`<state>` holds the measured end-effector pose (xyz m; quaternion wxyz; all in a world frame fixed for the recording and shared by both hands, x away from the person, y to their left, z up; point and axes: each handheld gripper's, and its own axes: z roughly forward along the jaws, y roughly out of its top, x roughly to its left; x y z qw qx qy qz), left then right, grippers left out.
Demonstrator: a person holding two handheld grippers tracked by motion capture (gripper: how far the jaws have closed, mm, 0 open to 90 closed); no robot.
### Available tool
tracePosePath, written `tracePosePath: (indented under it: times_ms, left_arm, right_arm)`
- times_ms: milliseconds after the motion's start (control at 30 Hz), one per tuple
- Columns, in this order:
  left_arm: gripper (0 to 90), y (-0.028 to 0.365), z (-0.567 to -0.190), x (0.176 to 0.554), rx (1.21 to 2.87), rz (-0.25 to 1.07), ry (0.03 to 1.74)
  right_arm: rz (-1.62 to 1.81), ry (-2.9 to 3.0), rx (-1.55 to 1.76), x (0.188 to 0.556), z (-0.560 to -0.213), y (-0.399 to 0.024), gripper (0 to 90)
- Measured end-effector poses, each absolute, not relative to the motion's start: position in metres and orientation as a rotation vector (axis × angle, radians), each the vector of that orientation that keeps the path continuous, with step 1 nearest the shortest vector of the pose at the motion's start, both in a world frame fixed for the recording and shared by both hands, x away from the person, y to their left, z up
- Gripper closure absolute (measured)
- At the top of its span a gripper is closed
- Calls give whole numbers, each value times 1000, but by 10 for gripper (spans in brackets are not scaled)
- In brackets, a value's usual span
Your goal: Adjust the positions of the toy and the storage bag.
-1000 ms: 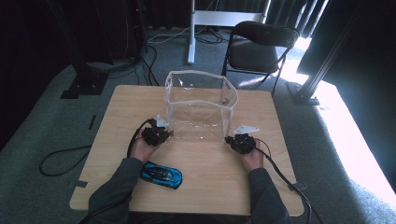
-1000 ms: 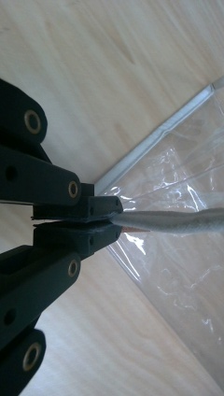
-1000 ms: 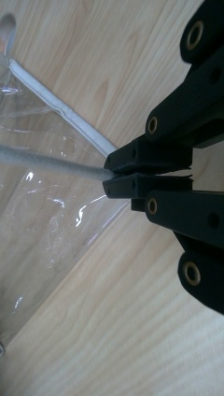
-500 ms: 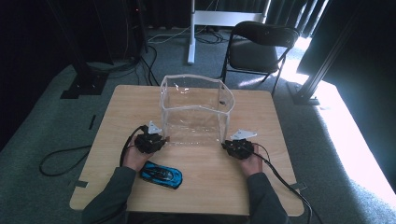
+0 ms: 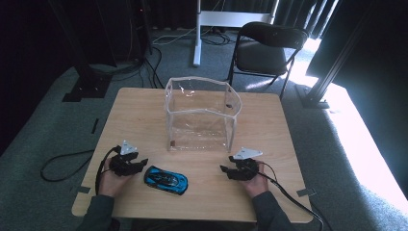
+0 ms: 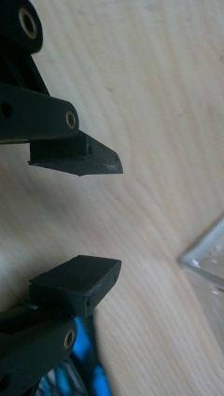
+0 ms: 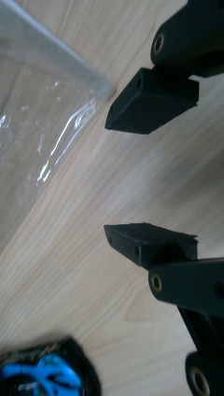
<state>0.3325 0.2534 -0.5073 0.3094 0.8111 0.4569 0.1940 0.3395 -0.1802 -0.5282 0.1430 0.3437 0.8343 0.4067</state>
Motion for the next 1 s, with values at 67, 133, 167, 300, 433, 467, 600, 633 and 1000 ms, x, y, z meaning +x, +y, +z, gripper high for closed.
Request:
tracePosePath:
  times_ms: [67,133,167,300,433,467,600,633,1000]
  left_arm:
    - [483,255,-511,330,2157,499,1219]
    - [482,256,-513,331,2173,504,1219]
    - [482,256,-514,331,2177,506,1228]
    - [482,255,-519,330,2195,502,1223]
    - [479,252,-521,329,2222,489,1201]
    - [479,251,-521,329,2225,482,1191]
    - [482,244,-524,327,2270,483,1171]
    - [477,242,-525,327,2273,473,1167]
    - [467,230,-526,324,2287,459,1146]
  right_arm:
    - [1215,2409,1005,336,-529,-178,406]
    - [1213,2415,1001,334,-529,-173,368]
    - [1189,2423,983,333,-528,-169,354]
    - [1142,2440,882,323,-525,-146,297]
    - [1144,2466,823,313,-526,-123,248]
    - [1153,2482,810,312,-527,-118,246]
    - [1155,2512,798,312,-532,-103,210]
    - [1153,2542,763,309,-534,-92,187]
    - [1108,2619,601,286,-543,-61,103]
